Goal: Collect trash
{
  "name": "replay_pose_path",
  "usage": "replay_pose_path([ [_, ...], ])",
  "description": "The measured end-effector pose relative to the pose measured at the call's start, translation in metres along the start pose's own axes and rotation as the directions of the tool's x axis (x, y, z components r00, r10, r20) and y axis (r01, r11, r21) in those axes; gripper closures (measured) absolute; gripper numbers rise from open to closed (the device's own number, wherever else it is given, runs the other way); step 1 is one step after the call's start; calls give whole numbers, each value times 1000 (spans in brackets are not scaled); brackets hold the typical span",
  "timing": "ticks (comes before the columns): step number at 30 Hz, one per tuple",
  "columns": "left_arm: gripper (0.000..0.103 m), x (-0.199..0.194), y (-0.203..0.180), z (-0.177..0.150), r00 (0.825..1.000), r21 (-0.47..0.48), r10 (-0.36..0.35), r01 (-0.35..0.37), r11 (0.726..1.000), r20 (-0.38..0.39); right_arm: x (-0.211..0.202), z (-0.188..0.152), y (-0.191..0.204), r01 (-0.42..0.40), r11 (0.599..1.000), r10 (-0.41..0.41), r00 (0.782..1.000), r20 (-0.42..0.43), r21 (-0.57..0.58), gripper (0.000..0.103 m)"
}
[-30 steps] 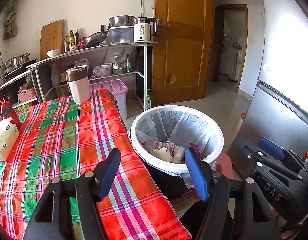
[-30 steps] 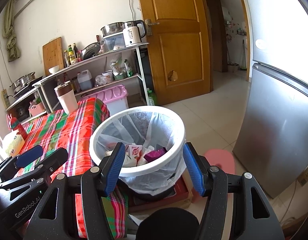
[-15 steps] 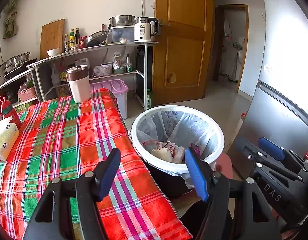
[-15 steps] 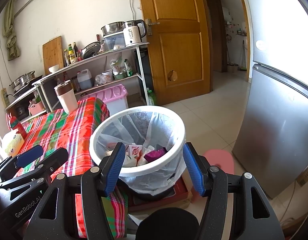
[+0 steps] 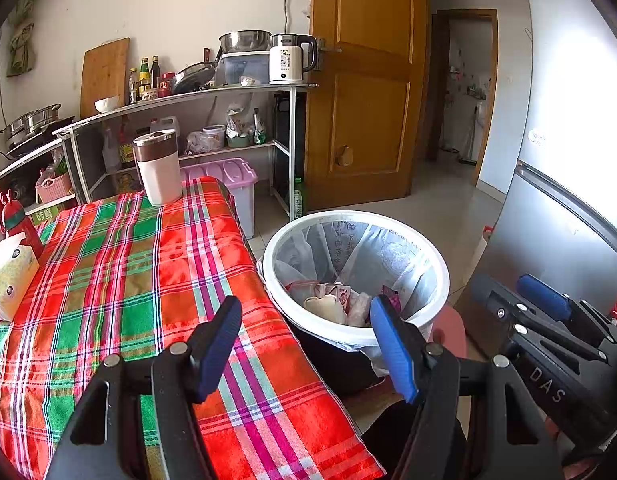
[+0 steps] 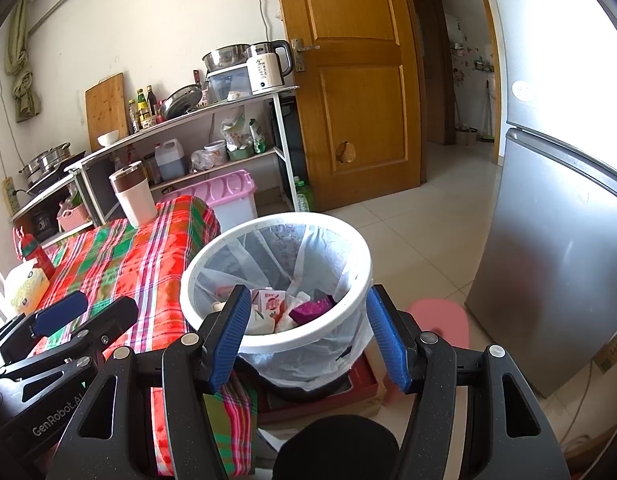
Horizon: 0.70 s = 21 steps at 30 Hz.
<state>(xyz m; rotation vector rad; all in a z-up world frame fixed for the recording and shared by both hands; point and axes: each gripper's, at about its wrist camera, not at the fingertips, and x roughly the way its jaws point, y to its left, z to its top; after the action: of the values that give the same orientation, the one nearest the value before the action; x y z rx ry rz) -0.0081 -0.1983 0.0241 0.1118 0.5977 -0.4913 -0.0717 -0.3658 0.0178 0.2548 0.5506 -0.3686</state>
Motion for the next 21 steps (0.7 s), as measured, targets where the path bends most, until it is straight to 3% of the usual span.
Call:
replay_pose_path([
  [21,34,-1,0,0,1000,1,2,-2,1000,0,0,-1,1,-3,1000,3,1000,0,1,42],
])
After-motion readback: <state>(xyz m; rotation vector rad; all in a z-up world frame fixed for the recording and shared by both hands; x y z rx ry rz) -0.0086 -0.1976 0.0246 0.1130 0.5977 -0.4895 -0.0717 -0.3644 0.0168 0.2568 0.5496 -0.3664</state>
